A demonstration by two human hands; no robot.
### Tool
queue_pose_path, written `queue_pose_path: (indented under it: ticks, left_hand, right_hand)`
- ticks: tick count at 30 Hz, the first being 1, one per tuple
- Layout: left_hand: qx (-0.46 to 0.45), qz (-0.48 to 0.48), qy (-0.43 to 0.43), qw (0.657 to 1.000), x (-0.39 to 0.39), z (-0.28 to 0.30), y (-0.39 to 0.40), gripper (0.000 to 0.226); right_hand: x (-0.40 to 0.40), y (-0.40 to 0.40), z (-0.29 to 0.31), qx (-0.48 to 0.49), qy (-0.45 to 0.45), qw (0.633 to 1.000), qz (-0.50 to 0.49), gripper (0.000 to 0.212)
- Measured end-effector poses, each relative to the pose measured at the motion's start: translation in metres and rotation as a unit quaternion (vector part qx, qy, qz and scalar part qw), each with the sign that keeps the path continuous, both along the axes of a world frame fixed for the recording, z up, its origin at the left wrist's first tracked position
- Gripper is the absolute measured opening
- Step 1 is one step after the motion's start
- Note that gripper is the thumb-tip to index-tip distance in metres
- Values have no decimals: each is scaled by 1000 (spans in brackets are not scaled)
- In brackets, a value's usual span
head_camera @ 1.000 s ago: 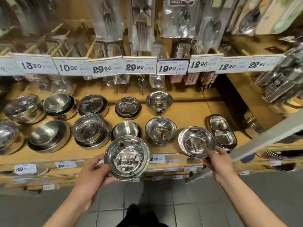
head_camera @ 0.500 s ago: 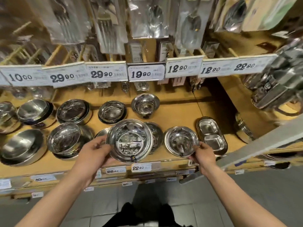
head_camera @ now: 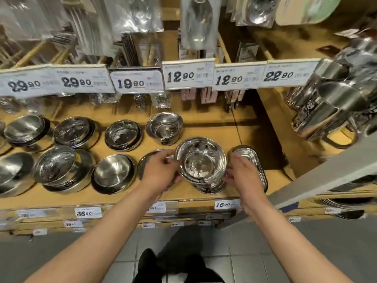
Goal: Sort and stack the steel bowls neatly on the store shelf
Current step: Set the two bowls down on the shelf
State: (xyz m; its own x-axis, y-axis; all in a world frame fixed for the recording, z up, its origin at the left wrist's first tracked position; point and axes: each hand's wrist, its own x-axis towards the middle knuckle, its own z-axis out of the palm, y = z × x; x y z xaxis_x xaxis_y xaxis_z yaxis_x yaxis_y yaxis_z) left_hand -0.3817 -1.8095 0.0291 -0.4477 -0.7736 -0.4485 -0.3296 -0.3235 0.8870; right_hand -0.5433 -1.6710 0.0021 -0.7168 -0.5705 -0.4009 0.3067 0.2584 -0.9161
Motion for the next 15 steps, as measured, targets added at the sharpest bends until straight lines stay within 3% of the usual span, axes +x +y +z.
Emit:
queue_pose_path:
  ticks: [3,10,15]
  left_hand:
    - [1,6,-18,1000,-20,-9,2,23]
    - [25,-37,-18,999,-32,-22,8,17]
    - [-95,-53,-68,992,1,-14,-1,25]
  right_hand:
    - [-10,0,3,0,10,1000,18,17]
    - [-23,-1,-21,104,69,992,-12,41]
    - [-26,-3,-35,148,161,976,0,43]
